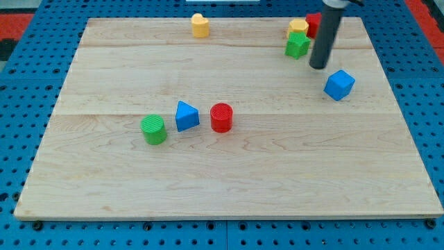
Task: Drag the blue triangle to the left of the green star
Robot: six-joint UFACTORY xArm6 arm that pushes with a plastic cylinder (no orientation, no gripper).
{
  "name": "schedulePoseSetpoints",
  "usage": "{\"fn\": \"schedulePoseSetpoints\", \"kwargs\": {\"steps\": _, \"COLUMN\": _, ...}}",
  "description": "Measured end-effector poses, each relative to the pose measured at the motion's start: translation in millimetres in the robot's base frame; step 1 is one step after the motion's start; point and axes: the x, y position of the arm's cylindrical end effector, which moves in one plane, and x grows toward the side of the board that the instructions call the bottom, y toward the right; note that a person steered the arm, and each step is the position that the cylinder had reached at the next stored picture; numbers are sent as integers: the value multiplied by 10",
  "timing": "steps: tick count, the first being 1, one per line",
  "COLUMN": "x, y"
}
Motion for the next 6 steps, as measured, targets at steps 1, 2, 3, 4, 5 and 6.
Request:
{"fn": "schedulePoseSetpoints", "kwargs": {"steps": 1, "x": 284, "y": 42}}
{"fn": "schedulePoseSetpoints", "kwargs": {"steps": 2, "x": 666, "y": 160}}
{"fn": "schedulePoseSetpoints", "kwargs": {"steps": 3, "x": 1235, "y": -191}}
{"fn": "schedulePoseSetpoints", "kwargs": {"steps": 4, "x": 1783, "y": -949}}
{"fn": "schedulePoseSetpoints", "kwargs": {"steps": 5, "x": 1376, "y": -1546}}
{"fn": "schedulePoseSetpoints", "kwargs": {"steps": 6, "x": 775, "y": -1760}}
